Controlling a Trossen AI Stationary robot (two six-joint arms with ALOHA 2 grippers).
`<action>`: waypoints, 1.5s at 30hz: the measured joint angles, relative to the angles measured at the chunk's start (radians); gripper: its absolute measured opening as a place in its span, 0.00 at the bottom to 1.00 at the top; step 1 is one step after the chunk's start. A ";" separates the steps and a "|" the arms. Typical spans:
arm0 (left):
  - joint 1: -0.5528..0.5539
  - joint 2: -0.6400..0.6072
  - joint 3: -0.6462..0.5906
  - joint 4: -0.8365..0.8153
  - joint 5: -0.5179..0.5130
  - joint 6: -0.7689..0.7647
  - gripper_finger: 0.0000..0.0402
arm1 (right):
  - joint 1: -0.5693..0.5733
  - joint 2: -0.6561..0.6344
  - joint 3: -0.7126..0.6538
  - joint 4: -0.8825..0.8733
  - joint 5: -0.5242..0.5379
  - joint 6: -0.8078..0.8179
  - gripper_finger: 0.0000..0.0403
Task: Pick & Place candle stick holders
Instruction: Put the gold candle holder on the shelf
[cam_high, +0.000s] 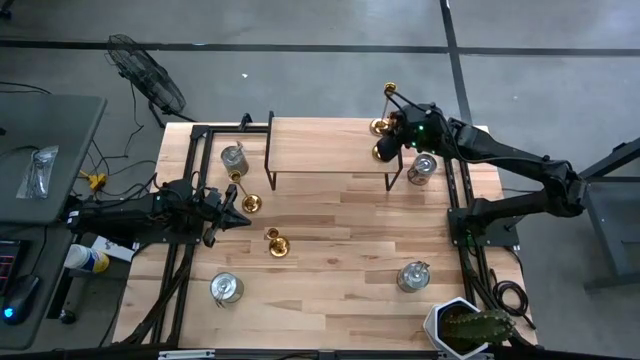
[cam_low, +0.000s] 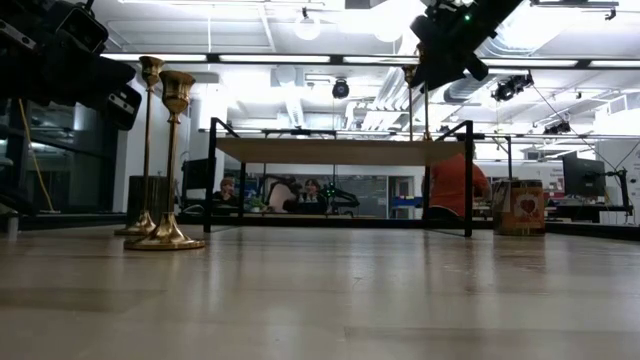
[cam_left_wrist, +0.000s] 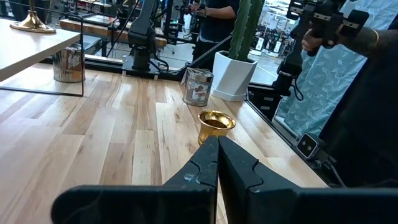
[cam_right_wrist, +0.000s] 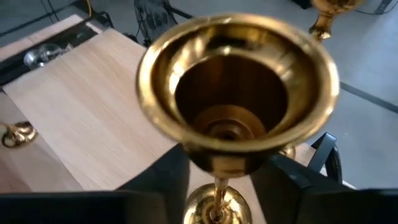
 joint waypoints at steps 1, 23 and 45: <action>0.000 0.000 0.000 0.000 0.000 0.000 0.00 | 0.000 0.000 0.000 0.001 0.003 0.009 0.42; 0.000 0.000 0.000 0.000 0.000 0.000 0.00 | 0.048 -0.086 0.000 -0.095 -0.031 0.016 0.69; 0.000 0.000 0.000 0.000 0.000 0.000 0.00 | 0.176 -0.166 0.000 -0.345 -0.161 0.093 0.69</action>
